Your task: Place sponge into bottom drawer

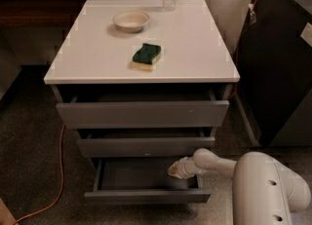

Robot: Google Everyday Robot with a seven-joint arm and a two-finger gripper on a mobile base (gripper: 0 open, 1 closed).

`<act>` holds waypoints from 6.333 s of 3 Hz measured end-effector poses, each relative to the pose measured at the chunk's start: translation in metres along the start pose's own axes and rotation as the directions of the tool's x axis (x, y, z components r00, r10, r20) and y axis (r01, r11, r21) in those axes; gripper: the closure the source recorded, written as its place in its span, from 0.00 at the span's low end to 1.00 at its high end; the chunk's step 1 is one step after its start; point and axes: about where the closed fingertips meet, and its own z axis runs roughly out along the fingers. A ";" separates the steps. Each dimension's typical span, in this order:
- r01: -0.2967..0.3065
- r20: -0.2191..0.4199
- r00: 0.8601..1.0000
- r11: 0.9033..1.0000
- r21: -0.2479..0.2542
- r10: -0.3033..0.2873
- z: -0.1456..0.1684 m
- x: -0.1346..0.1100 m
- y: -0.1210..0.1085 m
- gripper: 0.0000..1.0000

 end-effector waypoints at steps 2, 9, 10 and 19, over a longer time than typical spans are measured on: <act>-0.022 -0.023 1.000 0.999 -0.031 0.021 0.026 0.023 0.027 1.00; -0.033 -0.084 0.996 0.992 -0.122 0.023 0.019 0.052 0.170 1.00; -0.034 -0.088 0.996 0.993 -0.109 0.025 0.016 0.050 0.179 0.83; -0.237 0.093 0.969 0.966 0.101 0.228 -0.089 -0.142 0.085 0.00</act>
Offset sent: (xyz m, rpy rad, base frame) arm -0.0330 -0.0015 -0.0473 -0.0155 0.0540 -0.0076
